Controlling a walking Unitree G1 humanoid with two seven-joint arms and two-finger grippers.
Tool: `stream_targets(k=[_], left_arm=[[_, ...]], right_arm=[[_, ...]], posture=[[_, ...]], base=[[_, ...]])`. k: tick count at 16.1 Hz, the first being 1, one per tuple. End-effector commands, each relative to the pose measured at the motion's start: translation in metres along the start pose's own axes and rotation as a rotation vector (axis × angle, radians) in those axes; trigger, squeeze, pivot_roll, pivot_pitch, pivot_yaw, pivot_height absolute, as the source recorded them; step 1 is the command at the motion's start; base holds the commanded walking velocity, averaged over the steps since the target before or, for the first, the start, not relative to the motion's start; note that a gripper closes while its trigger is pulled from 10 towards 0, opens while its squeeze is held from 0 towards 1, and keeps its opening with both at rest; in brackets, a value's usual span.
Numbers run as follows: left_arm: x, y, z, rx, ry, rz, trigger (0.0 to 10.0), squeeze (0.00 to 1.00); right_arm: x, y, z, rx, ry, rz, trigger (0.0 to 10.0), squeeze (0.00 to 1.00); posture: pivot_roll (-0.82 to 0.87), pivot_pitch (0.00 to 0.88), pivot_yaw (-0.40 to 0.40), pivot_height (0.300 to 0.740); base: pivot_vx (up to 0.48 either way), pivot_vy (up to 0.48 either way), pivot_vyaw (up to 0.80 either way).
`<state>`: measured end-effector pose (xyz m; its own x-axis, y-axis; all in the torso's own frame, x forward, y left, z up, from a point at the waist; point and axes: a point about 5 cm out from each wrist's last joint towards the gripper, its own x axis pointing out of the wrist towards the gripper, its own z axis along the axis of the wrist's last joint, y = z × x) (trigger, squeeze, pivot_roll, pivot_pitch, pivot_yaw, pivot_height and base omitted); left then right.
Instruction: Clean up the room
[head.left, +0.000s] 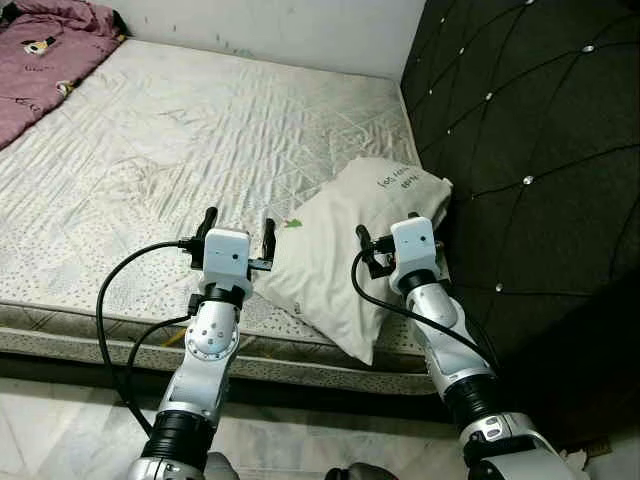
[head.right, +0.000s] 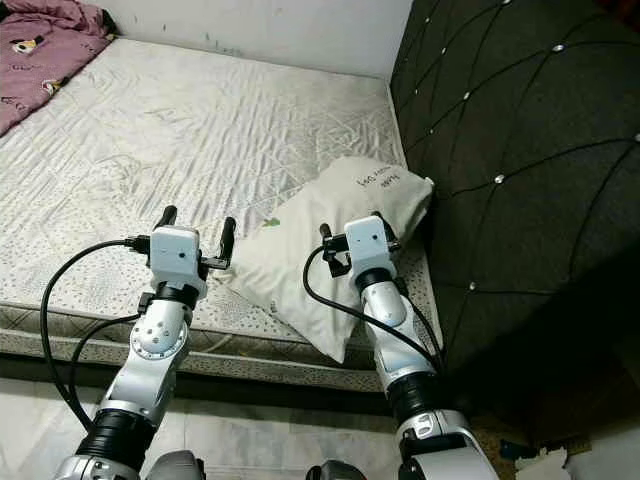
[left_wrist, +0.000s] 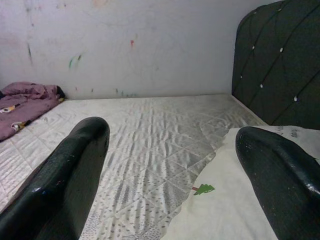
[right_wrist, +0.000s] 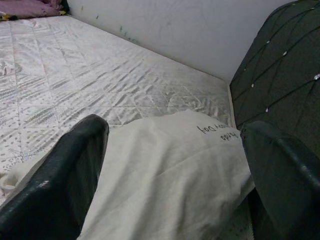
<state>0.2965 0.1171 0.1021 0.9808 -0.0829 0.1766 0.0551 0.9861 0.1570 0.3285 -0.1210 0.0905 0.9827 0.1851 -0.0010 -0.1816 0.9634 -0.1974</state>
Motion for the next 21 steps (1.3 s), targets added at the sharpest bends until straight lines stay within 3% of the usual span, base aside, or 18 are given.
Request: stream_targets(k=[1, 5, 9, 16, 21], left_arm=[[0.0012, -0.0031, 0.0032, 0.001, -0.007, -0.006, 10.0, 0.0], [0.0017, -0.0045, 0.0032, -0.004, -0.005, -0.004, 10.0, 0.0], [0.0023, -0.005, 0.0039, -0.005, -0.006, -0.017, 10.0, 0.0], [0.0014, -0.0108, 0.006, 0.006, -0.011, -0.06, 10.0, 0.0], [-0.0005, -0.0094, 0.0049, 0.001, -0.004, -0.06, 10.0, 0.0]], right_arm=[[0.002, -0.0056, 0.0044, -0.006, -0.01, -0.013, 10.0, 0.0], [0.0026, -0.0076, 0.0035, 0.001, -0.003, -0.018, 10.0, 0.0], [0.004, -0.0056, 0.0066, 0.0, -0.016, -0.022, 10.0, 0.0], [0.0011, -0.003, 0.0052, 0.013, -0.017, -0.038, 10.0, 0.0], [0.0008, 0.0003, 0.0035, 0.02, -0.001, -0.029, 10.0, 0.0]], posture=[[0.15, 0.0, -0.113, 0.74], [0.14, 0.0, -0.112, 0.74], [0.11, 0.0, -0.083, 0.74], [0.1, 0.0, -0.058, 0.74], [0.11, 0.0, -0.06, 0.74]], base=[[0.0, 0.0, 0.0], [0.0, 0.0, 0.0], [0.0, 0.0, -0.67], [0.0, 0.0, 0.0], [0.0, 0.0, -0.73]])
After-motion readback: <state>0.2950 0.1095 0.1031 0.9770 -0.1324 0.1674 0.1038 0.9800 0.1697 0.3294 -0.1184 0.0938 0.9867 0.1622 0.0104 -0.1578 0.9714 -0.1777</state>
